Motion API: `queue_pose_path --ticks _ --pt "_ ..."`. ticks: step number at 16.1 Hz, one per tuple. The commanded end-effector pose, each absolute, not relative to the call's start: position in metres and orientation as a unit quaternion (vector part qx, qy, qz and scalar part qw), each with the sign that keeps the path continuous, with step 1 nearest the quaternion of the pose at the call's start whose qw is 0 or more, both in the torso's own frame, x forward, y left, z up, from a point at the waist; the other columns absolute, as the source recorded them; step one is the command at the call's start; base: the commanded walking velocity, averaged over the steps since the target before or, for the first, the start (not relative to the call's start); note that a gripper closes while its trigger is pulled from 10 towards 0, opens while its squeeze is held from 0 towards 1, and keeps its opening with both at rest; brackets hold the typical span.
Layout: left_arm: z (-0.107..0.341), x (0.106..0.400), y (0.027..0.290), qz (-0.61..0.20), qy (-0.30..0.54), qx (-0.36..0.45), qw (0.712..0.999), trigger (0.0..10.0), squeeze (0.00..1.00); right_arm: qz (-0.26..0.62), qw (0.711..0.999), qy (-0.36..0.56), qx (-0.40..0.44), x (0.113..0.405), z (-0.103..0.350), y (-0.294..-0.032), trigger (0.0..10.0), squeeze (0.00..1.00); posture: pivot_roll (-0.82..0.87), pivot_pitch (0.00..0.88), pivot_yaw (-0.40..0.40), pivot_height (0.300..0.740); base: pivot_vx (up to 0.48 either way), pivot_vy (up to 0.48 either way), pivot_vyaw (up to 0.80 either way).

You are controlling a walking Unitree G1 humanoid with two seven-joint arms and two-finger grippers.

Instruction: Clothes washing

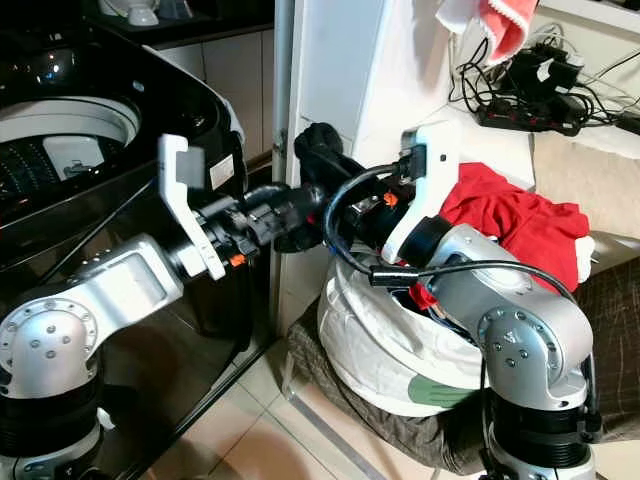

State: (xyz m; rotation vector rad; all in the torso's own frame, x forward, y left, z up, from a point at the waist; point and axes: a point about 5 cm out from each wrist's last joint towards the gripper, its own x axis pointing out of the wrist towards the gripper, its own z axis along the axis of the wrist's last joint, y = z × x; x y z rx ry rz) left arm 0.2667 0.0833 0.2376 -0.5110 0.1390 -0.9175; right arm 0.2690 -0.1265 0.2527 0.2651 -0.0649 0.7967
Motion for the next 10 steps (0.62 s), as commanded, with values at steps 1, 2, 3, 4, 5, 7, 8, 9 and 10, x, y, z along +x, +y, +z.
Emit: queue_pose_path --ticks 1,2,3,4,5,7,8,9,10 --pt "0.2395 0.2638 0.0784 -0.452 0.061 -0.227 0.861 10.0 0.00 0.401 0.908 -0.056 0.109 0.2660 0.2623 -0.1215 10.0 0.00 -0.05 0.000 -0.057 0.740 0.000 0.000 0.00" --pt "0.2401 0.2629 0.0769 -0.458 0.059 -0.232 0.856 10.0 0.00 0.403 0.908 -0.056 0.104 0.2658 0.2616 -0.1196 10.0 0.00 -0.05 0.000 -0.057 0.740 0.000 0.000 0.00" --pt "0.2389 0.2630 0.0760 -0.458 0.062 -0.228 0.857 10.0 0.00 0.404 0.907 -0.058 0.104 0.2658 0.2618 -0.1188 10.0 0.00 -0.05 0.000 -0.057 0.740 0.000 0.000 0.00" --pt "0.2366 0.2641 0.0765 -0.453 0.066 -0.224 0.860 10.0 0.00 0.405 0.906 -0.061 0.105 0.2656 0.2625 -0.1179 10.0 0.00 -0.05 0.000 -0.056 0.740 0.000 0.000 0.00" --pt "0.2357 0.2675 0.0787 -0.441 0.062 -0.228 0.866 4.0 0.00 0.407 0.905 -0.063 0.108 0.2654 0.2631 -0.1174 10.0 0.00 -0.05 0.000 -0.057 0.740 0.000 0.000 0.00" --pt "0.2392 0.2715 0.0828 -0.434 0.043 -0.240 0.867 0.2 0.00 0.409 0.903 -0.064 0.118 0.2650 0.2626 -0.1176 10.0 0.00 -0.05 0.000 -0.060 0.740 0.000 0.000 0.00" --pt "0.2392 0.2713 0.0836 -0.436 0.042 -0.238 0.867 0.0 0.00 0.410 0.902 -0.064 0.118 0.2649 0.2622 -0.1172 10.0 0.00 -0.05 0.000 -0.059 0.740 0.000 0.000 0.00" --pt "0.2392 0.2705 0.0834 -0.441 0.042 -0.238 0.864 0.0 0.00 0.412 0.901 -0.064 0.119 0.2648 0.2624 -0.1167 10.0 0.00 -0.05 0.000 -0.059 0.740 0.000 0.000 0.00" --pt "0.2392 0.2701 0.0831 -0.444 0.042 -0.239 0.863 0.0 0.00 0.413 0.901 -0.065 0.120 0.2648 0.2625 -0.1164 10.0 0.00 -0.05 0.000 -0.059 0.740 0.000 0.000 0.00"
